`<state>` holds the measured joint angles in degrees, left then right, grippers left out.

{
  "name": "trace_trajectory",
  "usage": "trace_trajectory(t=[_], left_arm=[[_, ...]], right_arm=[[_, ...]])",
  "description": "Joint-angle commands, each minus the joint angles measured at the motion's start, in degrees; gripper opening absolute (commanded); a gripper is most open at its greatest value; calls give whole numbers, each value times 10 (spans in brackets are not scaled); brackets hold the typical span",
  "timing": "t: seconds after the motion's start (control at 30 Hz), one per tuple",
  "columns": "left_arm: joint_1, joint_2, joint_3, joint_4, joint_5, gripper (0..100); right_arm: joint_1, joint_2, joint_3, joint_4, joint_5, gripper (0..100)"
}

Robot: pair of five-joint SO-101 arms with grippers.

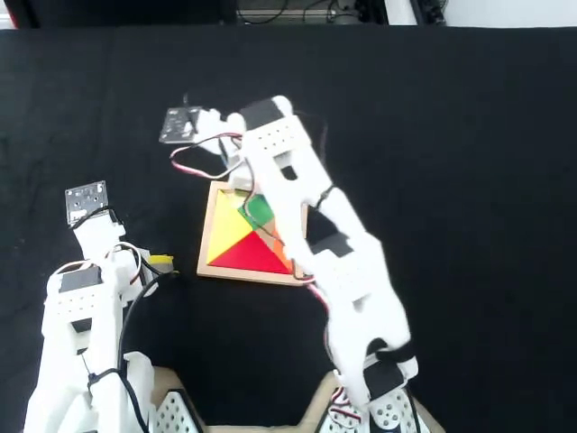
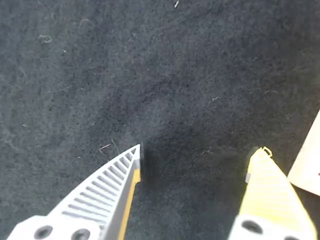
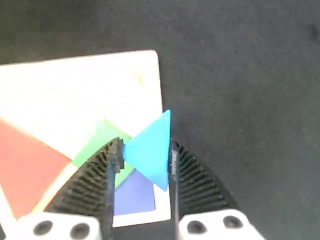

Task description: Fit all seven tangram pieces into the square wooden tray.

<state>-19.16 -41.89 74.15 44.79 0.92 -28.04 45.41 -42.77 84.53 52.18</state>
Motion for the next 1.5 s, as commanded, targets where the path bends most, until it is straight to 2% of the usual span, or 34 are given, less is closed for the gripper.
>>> trace_trajectory(t=[0.0, 0.27, 0.63, 0.9, 1.3, 1.47], left_arm=[[7, -5, -7, -3, -7, 332], [7, -5, -6, -3, -7, 332], [7, -5, -7, -3, -7, 332], [7, -5, -7, -3, -7, 332], [7, -5, -6, -3, -7, 332], [7, -5, -6, -3, -7, 332]], right_arm=[[-24, 32, -116, 56, -11, 11], [-25, 112, -181, 82, -11, 11], [-47, 124, -194, 105, -11, 16], [-53, 124, -198, 114, -21, 173], [-40, 118, -203, 119, -21, 173], [-9, 65, -276, 168, -33, 158]])
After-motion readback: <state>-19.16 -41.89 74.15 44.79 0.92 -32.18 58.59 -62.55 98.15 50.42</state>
